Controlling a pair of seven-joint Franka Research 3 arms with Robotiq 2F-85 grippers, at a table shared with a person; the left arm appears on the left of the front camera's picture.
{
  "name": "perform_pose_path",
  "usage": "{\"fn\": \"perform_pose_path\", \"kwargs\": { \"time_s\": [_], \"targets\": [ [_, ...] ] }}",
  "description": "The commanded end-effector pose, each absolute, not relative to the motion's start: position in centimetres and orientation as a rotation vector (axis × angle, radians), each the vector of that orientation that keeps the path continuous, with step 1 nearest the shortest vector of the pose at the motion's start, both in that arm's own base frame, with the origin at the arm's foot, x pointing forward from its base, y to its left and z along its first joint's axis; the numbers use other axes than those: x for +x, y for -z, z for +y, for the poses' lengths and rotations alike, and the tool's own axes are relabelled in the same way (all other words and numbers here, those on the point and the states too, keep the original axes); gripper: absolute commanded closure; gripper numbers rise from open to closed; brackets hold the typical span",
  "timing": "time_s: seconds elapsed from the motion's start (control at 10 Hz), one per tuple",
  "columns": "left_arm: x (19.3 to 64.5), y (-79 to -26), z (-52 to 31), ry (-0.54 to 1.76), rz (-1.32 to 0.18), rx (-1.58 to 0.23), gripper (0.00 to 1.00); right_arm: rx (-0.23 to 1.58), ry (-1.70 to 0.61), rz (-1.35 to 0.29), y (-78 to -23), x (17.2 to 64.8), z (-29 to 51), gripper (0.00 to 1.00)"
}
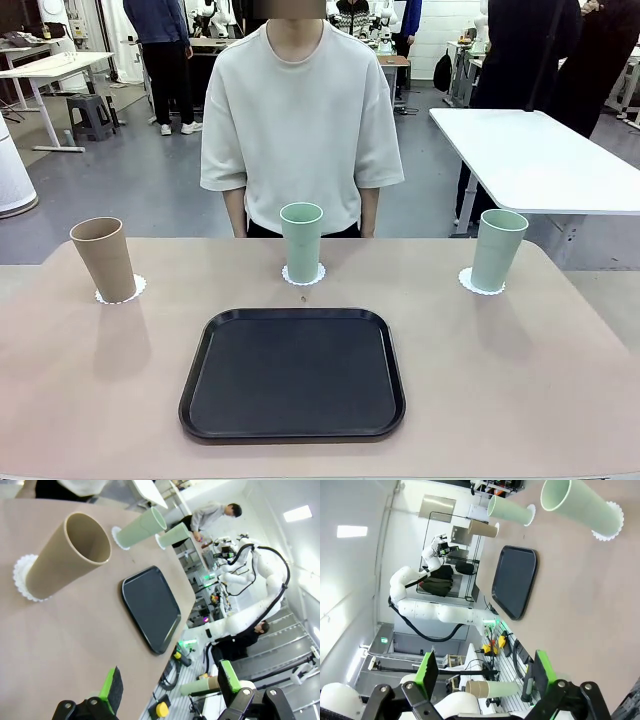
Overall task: Place coasters on the table and set cups on them.
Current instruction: Take one Reusable plastic cup from the Flat Tray and place it on a coaster set by the human.
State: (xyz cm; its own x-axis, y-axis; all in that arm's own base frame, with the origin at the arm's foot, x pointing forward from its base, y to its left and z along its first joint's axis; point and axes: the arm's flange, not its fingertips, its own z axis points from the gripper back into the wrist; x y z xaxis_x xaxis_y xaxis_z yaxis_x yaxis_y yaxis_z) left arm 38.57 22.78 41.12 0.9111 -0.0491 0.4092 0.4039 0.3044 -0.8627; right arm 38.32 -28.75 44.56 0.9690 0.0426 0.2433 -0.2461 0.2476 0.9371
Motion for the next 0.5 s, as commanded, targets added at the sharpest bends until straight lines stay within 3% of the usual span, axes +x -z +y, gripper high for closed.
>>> {"fn": "perform_pose_path", "kwargs": {
  "time_s": [0.0,0.4],
  "targets": [
    [38.5,-41.3,23.0,0.312,-0.332,-1.229,0.0,1.351,-0.241,-0.23,-44.2,38.8,-29.4,0.0],
    [38.5,-41.3,23.0,0.312,-0.332,-1.229,0.0,1.317,-0.209,-0.2,-44.4,38.3,-29.1,0.0]
  ]
}}
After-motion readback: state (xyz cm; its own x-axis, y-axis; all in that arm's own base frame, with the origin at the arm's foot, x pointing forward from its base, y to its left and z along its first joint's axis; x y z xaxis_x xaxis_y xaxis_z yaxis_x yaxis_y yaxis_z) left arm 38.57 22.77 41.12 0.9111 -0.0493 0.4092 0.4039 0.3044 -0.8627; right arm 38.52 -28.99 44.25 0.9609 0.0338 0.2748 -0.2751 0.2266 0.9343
